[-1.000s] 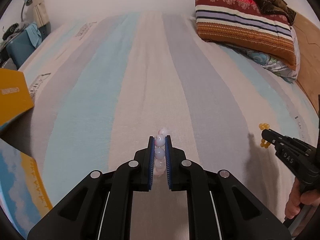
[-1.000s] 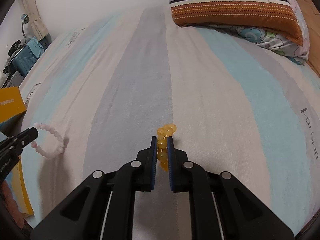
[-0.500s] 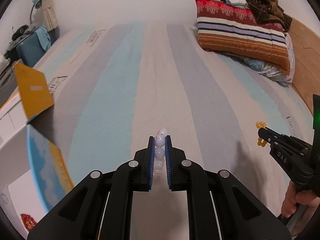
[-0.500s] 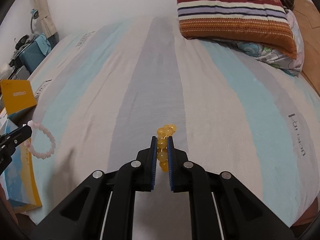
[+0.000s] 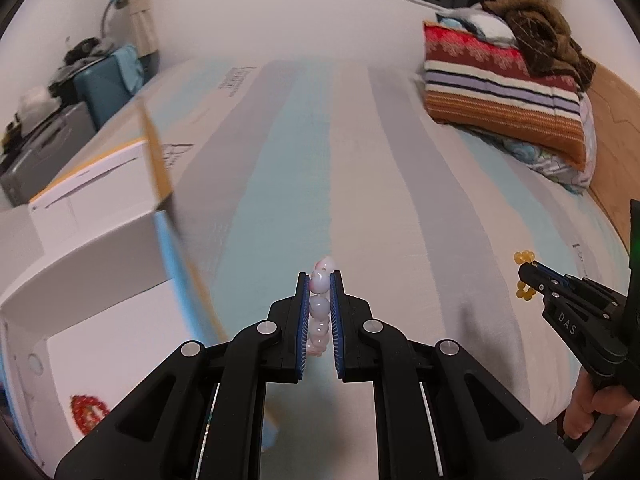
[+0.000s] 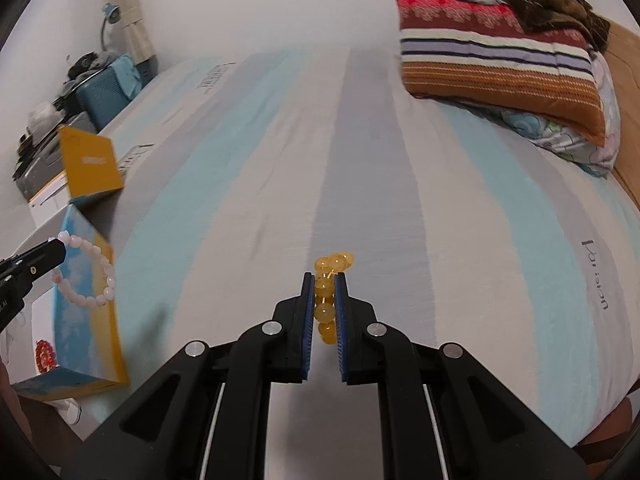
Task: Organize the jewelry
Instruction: 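Carry the white and yellow bracelets with both tools over the white box, then lower both bracelets into the box and open both tools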
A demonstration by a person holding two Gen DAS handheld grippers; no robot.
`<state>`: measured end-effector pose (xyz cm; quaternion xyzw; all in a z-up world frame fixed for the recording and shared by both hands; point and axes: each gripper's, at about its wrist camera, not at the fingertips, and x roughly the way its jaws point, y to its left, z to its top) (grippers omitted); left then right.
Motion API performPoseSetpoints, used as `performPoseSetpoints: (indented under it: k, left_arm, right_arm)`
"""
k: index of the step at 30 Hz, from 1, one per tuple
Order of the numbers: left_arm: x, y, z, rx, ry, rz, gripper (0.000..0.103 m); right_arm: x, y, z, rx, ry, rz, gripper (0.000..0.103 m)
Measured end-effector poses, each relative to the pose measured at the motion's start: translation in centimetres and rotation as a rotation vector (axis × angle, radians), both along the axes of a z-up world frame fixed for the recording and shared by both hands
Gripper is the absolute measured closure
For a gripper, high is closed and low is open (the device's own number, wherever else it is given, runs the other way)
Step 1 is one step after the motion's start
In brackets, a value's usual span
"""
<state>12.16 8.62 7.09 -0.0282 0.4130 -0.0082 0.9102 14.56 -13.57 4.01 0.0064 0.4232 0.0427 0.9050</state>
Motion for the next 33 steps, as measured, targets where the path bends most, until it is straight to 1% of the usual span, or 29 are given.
performPoseSetpoints:
  k: [7, 10, 15, 20, 26, 31, 33]
  left_arm:
    - [-4.0, 6.0, 1.9, -0.018, -0.039, 0.085, 0.094]
    - [-5.6, 8.8, 2.5, -0.014, -0.045, 0.126, 0.094]
    - [-8.3, 13.9, 3.0, -0.001, -0.046, 0.207, 0.094]
    - [-10.3, 18.2, 2.6, 0.004, -0.033, 0.278, 0.094]
    - [-12.0, 22.9, 1.3, 0.003, -0.001, 0.355, 0.094]
    - [-12.9, 25.1, -0.3, -0.002, 0.032, 0.387, 0.093]
    - [-12.8, 25.6, -1.3, -0.004, 0.055, 0.396, 0.093]
  right_arm:
    - [-1.7, 5.7, 2.1, -0.003, -0.033, 0.079, 0.094]
    - [-2.6, 9.2, 3.1, -0.002, -0.048, 0.126, 0.094]
    - [-3.8, 14.9, 3.7, -0.001, -0.06, 0.205, 0.094]
    - [-5.1, 20.3, 3.7, 0.006, -0.064, 0.289, 0.094]
    - [-6.4, 26.1, 3.2, 0.014, -0.06, 0.392, 0.094]
    - [-6.9, 29.9, 1.5, -0.002, -0.034, 0.45, 0.094]
    - [-6.7, 31.2, 0.4, -0.011, -0.006, 0.467, 0.094]
